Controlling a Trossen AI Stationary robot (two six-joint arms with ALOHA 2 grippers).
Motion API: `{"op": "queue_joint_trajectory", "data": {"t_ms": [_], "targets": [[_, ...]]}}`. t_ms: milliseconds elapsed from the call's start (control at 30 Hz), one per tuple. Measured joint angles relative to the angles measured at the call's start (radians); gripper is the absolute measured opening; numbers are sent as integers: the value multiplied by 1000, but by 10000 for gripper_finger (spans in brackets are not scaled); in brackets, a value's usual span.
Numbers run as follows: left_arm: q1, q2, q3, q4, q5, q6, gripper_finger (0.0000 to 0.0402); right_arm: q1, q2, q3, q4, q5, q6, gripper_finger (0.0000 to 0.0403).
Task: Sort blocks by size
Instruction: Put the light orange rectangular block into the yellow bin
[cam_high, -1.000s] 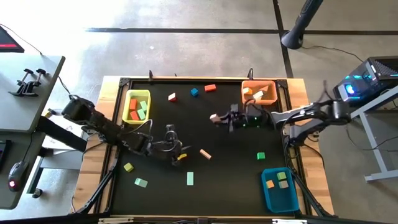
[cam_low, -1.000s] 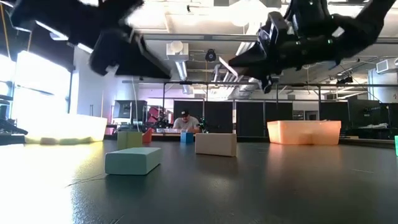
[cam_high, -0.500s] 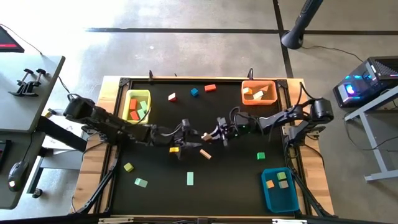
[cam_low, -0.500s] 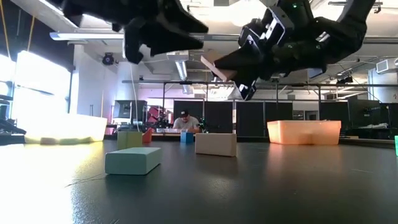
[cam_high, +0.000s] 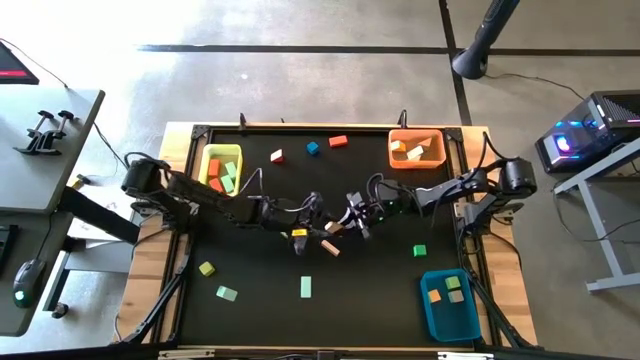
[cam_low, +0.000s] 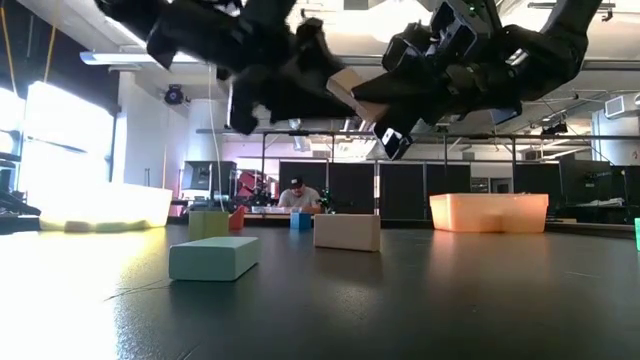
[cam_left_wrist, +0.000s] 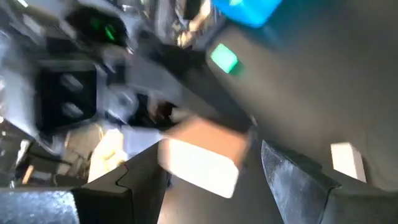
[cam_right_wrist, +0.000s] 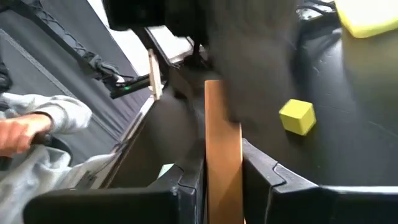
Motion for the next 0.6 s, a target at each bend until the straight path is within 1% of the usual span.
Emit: {"op": "queue_joint_trajectory", "data": {"t_ms": [100, 233, 600], "targets": [[-1, 39, 21, 13, -15, 16, 236, 0, 0, 0, -16, -6, 3, 57], [-2, 56, 33, 10, -2, 17, 225, 0, -1, 0, -26, -13, 4, 57], [-43, 55, 31, 10, -4, -1, 153, 2, 0, 0, -52, -31, -3, 57]]}}
